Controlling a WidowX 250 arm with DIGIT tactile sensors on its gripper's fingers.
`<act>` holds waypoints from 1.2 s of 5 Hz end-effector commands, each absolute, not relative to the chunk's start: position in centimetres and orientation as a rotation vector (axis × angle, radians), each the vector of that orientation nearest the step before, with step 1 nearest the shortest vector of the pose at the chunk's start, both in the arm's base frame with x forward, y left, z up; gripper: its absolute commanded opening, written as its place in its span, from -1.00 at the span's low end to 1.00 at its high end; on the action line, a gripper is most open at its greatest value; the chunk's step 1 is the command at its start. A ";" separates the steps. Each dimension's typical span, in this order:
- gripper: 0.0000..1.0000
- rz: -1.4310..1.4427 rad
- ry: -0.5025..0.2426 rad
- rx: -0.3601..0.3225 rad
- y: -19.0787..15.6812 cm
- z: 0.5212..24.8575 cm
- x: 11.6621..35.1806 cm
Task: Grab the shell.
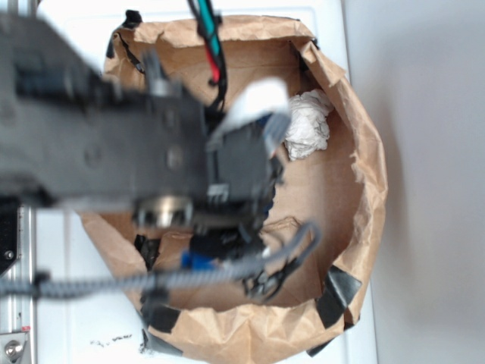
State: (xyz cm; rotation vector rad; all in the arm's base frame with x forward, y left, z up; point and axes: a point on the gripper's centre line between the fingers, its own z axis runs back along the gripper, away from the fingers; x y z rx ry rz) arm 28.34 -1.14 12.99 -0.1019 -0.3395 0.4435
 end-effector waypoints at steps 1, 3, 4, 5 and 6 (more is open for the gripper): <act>1.00 0.422 -0.413 -0.039 -0.7 10.3 29.1; 1.00 0.365 -0.363 -0.056 -0.7 7.3 30.3; 1.00 0.359 -0.348 -0.041 -1.1 6.3 30.3; 0.51 0.336 -0.329 -0.044 -1.8 5.9 29.6; -1.00 0.346 -0.330 -0.048 -1.8 6.3 29.7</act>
